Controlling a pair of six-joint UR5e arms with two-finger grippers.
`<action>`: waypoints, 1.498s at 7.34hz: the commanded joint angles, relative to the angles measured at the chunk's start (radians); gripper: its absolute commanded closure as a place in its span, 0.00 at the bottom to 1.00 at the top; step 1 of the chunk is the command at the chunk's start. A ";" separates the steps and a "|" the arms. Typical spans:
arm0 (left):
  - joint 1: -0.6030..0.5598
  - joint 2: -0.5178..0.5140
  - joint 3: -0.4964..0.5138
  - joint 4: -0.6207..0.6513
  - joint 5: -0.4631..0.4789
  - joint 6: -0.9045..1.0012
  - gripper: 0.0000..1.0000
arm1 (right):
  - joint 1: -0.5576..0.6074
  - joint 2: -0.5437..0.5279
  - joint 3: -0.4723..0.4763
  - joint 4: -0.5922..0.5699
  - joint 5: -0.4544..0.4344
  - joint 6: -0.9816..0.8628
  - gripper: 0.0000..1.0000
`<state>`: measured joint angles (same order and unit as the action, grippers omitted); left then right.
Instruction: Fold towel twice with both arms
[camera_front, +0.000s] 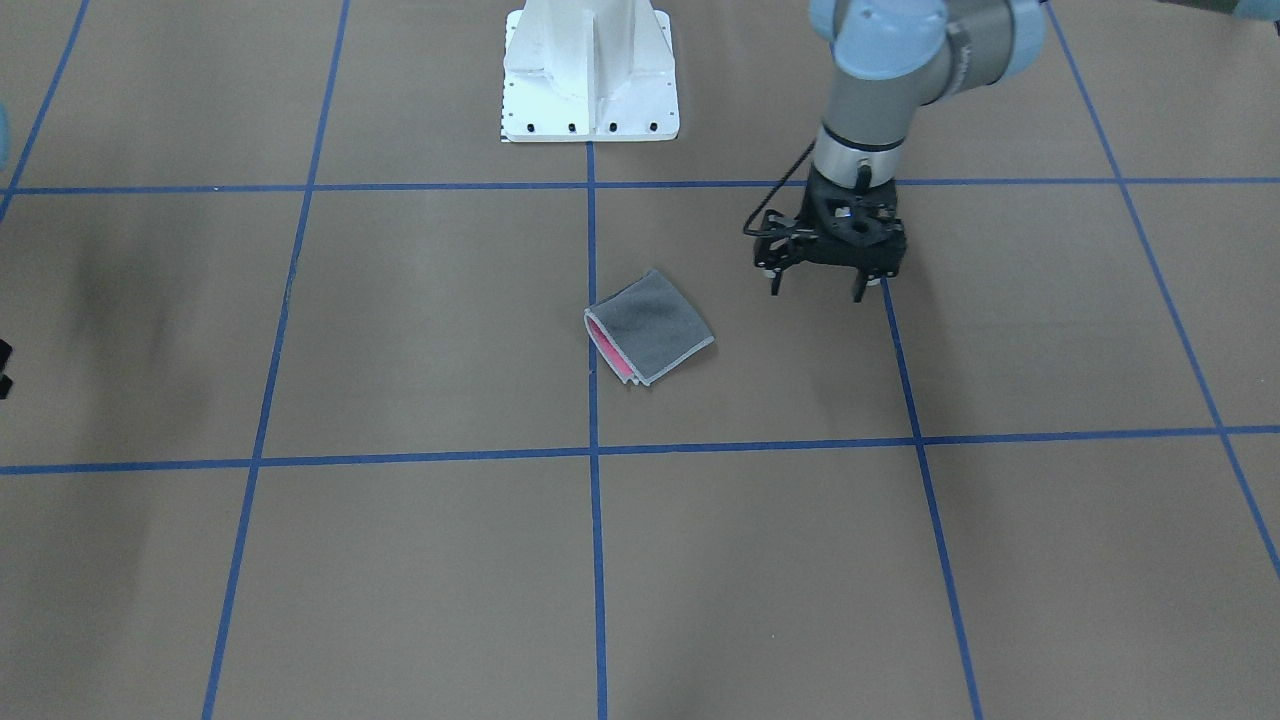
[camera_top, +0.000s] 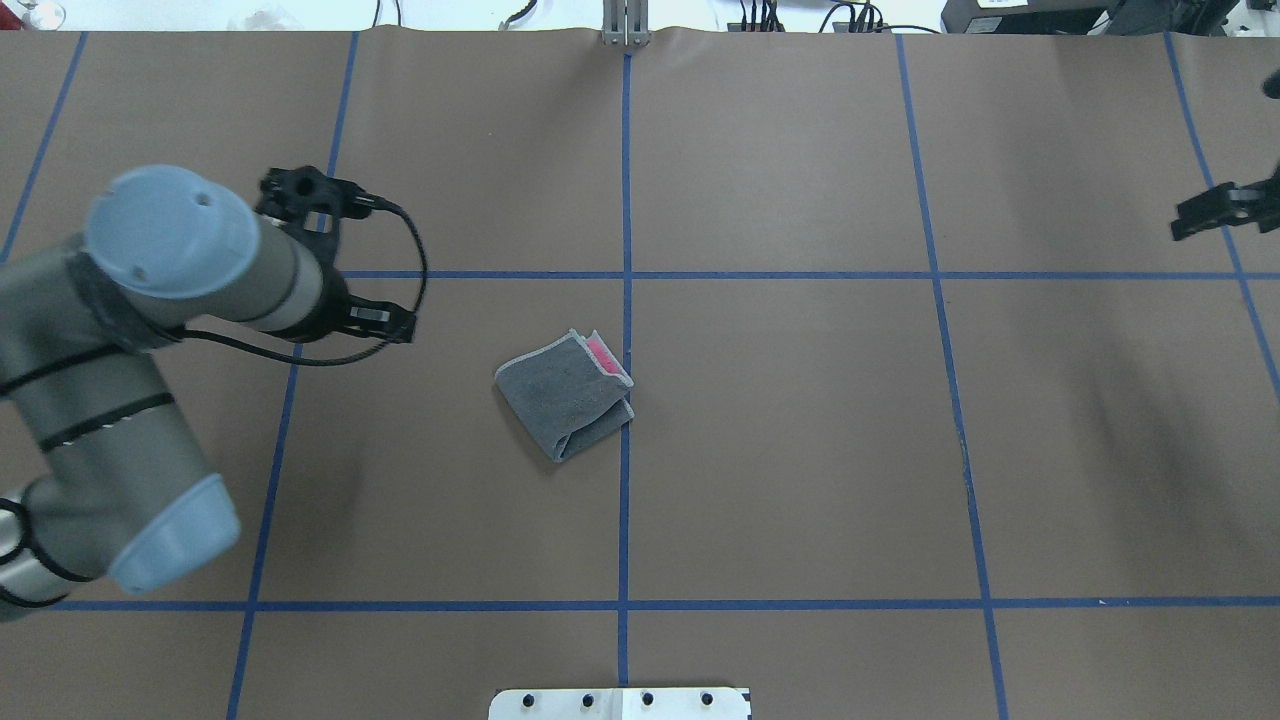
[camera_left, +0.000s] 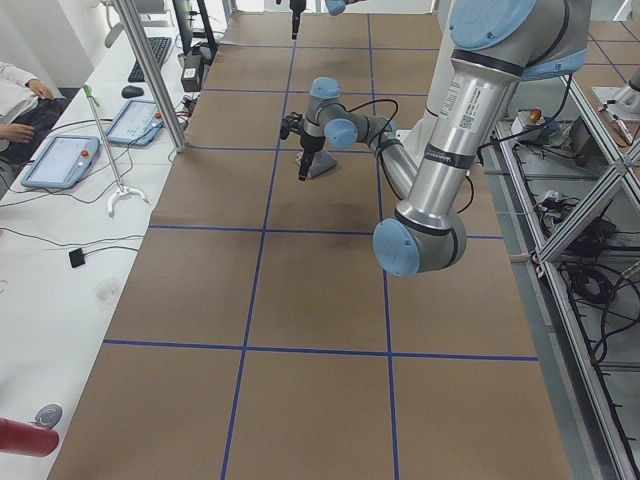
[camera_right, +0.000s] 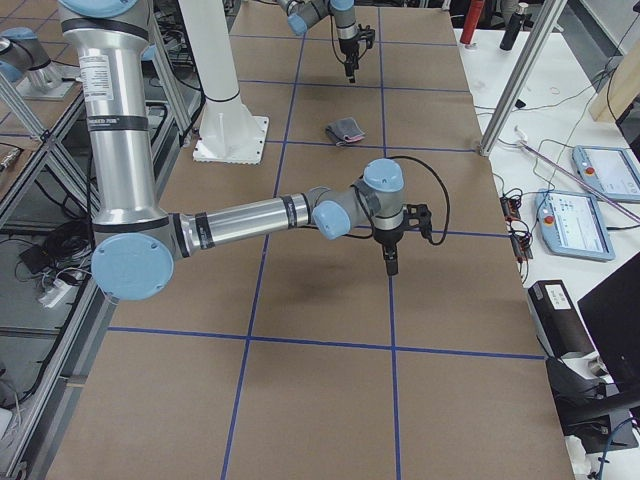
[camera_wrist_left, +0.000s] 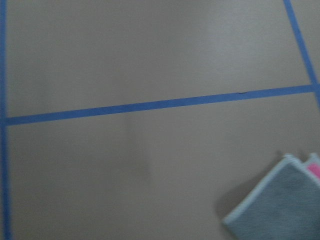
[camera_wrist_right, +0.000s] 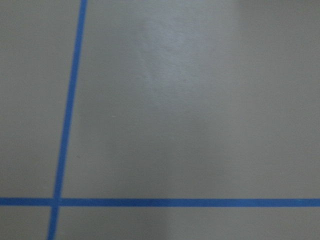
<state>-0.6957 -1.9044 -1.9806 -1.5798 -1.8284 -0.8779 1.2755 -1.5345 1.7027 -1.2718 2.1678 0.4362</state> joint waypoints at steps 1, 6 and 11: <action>-0.193 0.167 -0.058 0.012 -0.131 0.290 0.00 | 0.183 -0.088 -0.075 -0.003 0.108 -0.275 0.00; -0.689 0.370 0.059 0.084 -0.412 0.953 0.00 | 0.377 0.019 -0.110 -0.471 0.106 -0.724 0.00; -0.878 0.421 0.213 0.089 -0.440 1.079 0.00 | 0.380 -0.009 -0.123 -0.466 0.109 -0.709 0.00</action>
<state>-1.5278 -1.4888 -1.7828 -1.4833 -2.2654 0.1938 1.6549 -1.5383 1.5814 -1.7392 2.2752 -0.2742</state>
